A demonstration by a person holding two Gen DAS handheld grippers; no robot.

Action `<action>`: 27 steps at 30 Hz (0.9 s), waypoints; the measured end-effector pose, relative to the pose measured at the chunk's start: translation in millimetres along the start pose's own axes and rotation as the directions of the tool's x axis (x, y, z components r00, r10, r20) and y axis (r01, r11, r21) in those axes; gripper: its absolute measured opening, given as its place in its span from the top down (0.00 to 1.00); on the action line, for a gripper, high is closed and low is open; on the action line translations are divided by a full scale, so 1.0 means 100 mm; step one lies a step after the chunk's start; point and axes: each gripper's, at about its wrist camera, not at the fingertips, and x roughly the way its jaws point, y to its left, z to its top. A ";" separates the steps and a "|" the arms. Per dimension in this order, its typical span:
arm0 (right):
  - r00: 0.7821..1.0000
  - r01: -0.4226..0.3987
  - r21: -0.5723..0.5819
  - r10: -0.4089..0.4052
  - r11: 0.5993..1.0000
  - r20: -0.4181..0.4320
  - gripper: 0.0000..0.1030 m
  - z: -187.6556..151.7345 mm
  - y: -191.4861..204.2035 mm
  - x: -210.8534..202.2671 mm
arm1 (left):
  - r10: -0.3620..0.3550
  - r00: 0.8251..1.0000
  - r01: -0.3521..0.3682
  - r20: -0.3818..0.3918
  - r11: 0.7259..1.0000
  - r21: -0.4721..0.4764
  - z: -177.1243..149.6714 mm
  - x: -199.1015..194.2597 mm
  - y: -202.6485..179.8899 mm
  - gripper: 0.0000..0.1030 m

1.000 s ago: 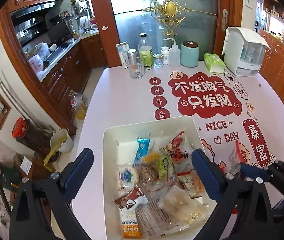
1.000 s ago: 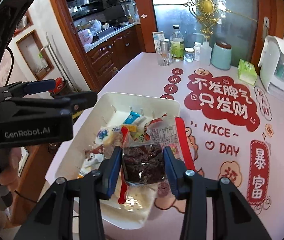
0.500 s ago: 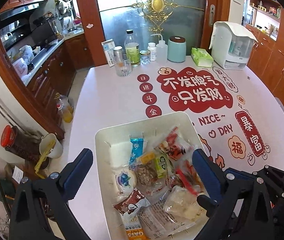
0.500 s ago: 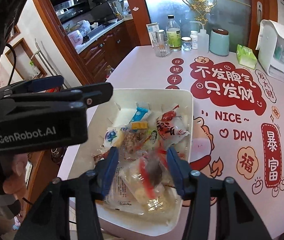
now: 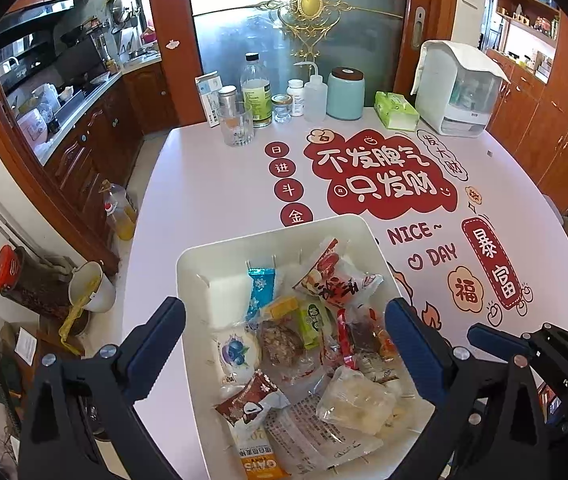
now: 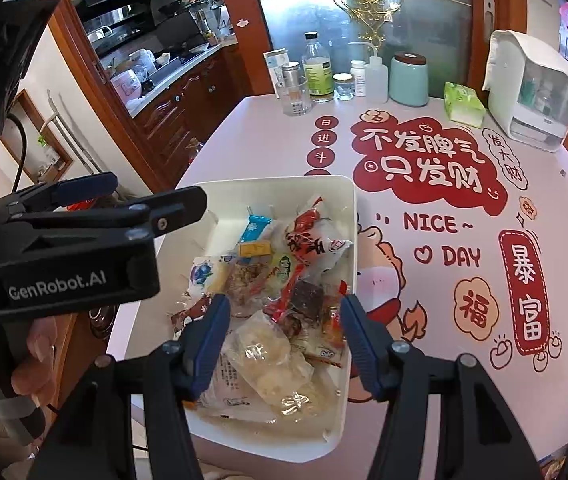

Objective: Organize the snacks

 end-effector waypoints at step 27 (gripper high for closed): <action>0.974 0.211 0.146 -0.221 0.967 0.054 0.42 -0.23 -0.97 -0.59 | 0.053 0.998 -0.054 -0.035 0.998 -0.031 -0.43 -0.10 -0.93 0.03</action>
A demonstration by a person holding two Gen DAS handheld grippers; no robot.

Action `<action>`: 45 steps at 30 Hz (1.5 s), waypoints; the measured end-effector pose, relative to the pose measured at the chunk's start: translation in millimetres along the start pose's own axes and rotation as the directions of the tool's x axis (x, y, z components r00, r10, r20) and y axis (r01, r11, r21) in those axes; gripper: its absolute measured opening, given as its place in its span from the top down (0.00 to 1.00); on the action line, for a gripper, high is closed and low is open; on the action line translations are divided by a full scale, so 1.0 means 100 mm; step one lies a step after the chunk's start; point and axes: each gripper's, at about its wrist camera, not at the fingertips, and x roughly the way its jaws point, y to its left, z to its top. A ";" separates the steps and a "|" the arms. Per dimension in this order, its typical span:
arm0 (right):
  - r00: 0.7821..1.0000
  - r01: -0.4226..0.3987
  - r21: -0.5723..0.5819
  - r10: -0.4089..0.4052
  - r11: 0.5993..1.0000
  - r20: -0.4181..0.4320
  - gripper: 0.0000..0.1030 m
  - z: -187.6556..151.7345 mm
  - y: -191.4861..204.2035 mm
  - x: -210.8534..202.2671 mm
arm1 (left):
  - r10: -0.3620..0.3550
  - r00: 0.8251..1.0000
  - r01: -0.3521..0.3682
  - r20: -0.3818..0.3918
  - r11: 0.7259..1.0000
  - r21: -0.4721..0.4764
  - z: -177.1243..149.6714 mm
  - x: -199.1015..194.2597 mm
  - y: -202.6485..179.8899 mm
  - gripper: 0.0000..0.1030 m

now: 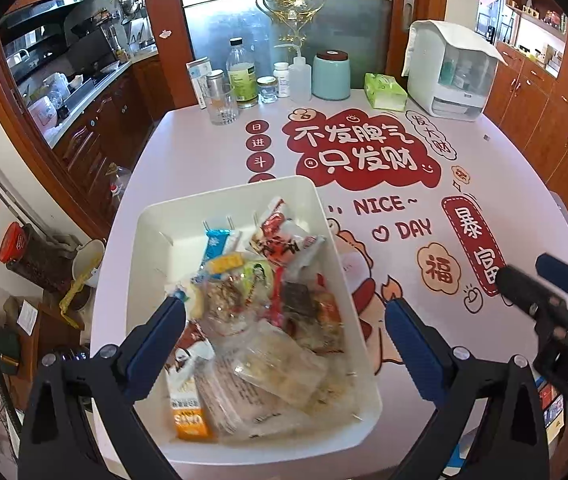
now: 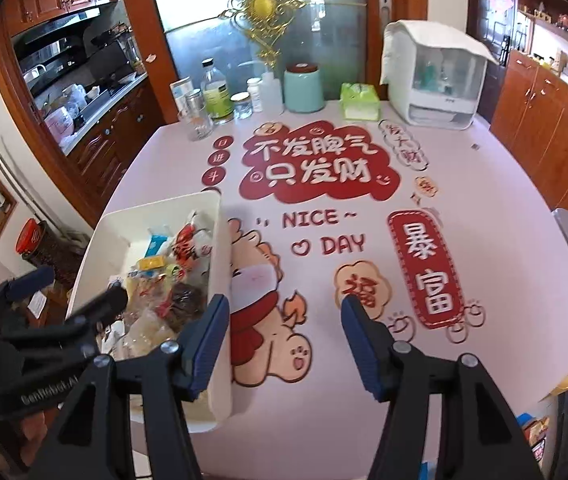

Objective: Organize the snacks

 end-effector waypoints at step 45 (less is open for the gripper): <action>1.000 0.023 -0.063 -0.022 0.998 0.015 0.41 0.00 -0.42 -0.11 | 0.021 1.000 -0.022 -0.022 0.998 -0.057 -0.17 -0.10 -0.52 0.03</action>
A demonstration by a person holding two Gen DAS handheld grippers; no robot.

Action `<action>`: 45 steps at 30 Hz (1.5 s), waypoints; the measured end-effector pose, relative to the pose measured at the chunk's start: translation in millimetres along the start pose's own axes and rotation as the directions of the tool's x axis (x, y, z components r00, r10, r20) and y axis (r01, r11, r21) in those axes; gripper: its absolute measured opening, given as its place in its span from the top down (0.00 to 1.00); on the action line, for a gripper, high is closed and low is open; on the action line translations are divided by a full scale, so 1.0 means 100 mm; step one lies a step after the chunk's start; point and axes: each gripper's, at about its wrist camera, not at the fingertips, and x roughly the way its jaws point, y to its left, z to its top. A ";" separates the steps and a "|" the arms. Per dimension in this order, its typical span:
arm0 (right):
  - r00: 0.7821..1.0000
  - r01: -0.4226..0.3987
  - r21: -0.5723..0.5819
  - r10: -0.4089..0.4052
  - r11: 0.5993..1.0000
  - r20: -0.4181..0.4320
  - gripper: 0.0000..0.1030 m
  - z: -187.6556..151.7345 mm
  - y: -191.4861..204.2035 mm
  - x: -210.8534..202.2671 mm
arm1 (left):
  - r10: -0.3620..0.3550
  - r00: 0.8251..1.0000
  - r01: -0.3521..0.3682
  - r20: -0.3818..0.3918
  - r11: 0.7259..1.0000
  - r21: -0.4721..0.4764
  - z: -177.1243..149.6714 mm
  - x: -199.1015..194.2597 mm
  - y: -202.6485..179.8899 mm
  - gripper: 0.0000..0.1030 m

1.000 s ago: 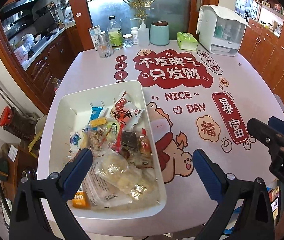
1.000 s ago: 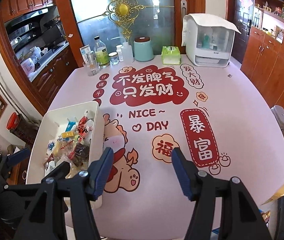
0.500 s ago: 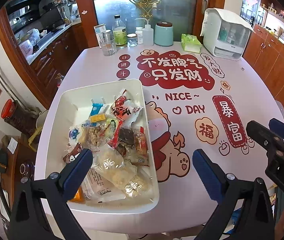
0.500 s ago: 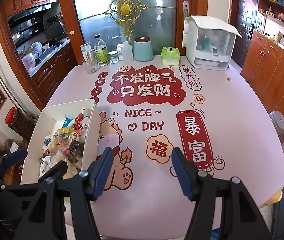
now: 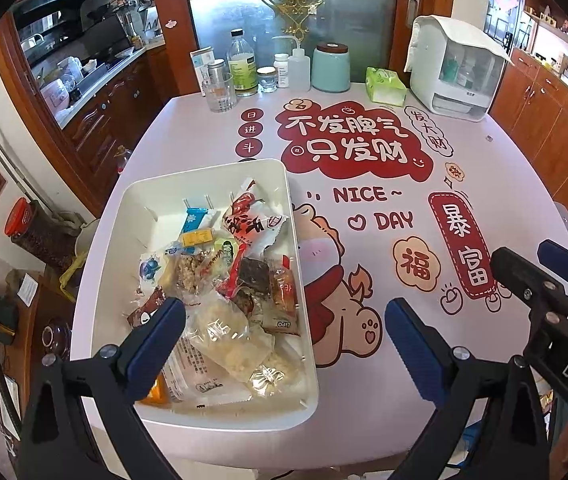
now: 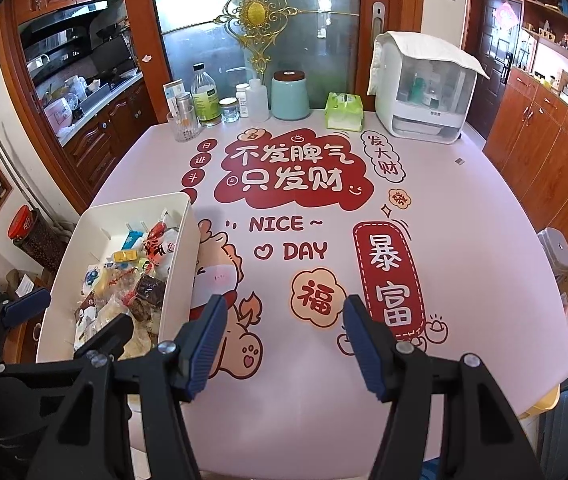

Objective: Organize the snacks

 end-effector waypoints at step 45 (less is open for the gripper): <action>1.000 -0.023 -0.005 0.023 1.000 -0.021 0.41 0.02 -0.09 0.08 | -0.001 1.000 0.002 -0.020 0.999 0.033 0.12 0.14 -0.07 0.03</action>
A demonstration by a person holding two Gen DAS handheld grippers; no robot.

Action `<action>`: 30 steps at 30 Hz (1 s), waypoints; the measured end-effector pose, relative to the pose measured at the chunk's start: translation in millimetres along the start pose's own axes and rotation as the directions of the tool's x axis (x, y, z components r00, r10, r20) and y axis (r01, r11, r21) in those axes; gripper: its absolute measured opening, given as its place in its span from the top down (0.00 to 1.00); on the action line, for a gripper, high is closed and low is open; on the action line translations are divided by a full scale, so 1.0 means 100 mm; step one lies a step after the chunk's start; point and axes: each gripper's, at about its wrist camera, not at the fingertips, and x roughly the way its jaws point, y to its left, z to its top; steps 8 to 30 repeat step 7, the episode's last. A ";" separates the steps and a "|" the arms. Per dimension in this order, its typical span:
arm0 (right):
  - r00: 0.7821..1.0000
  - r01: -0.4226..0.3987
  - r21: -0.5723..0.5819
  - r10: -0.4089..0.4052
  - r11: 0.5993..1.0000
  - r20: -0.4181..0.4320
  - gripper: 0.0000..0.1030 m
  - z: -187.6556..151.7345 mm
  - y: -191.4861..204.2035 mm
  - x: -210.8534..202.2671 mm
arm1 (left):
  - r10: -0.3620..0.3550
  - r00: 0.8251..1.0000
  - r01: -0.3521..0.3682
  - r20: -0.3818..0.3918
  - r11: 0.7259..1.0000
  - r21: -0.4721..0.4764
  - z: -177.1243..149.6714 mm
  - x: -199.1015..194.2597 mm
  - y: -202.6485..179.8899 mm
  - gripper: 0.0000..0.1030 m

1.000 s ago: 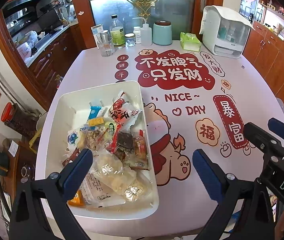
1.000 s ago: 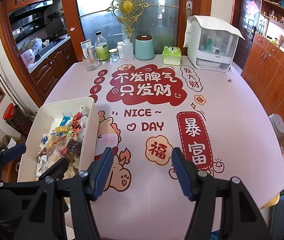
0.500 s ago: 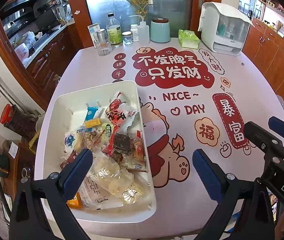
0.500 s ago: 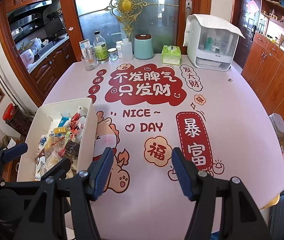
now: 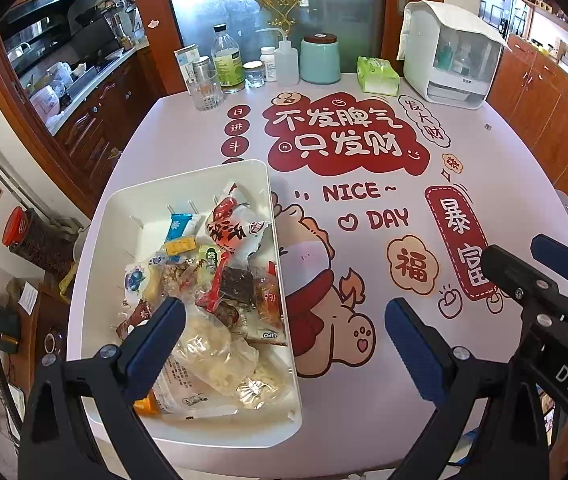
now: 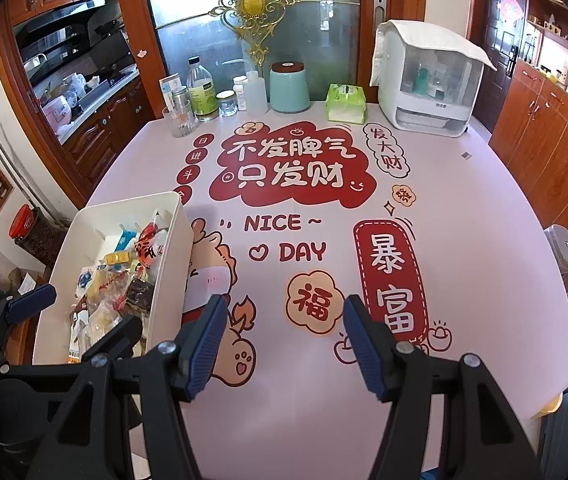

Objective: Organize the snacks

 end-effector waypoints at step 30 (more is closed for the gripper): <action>1.000 -0.005 -0.001 0.005 1.000 -0.003 0.41 0.01 -0.03 0.02 | 0.003 1.000 -0.003 -0.009 1.000 -0.002 -0.02 0.06 -0.07 0.03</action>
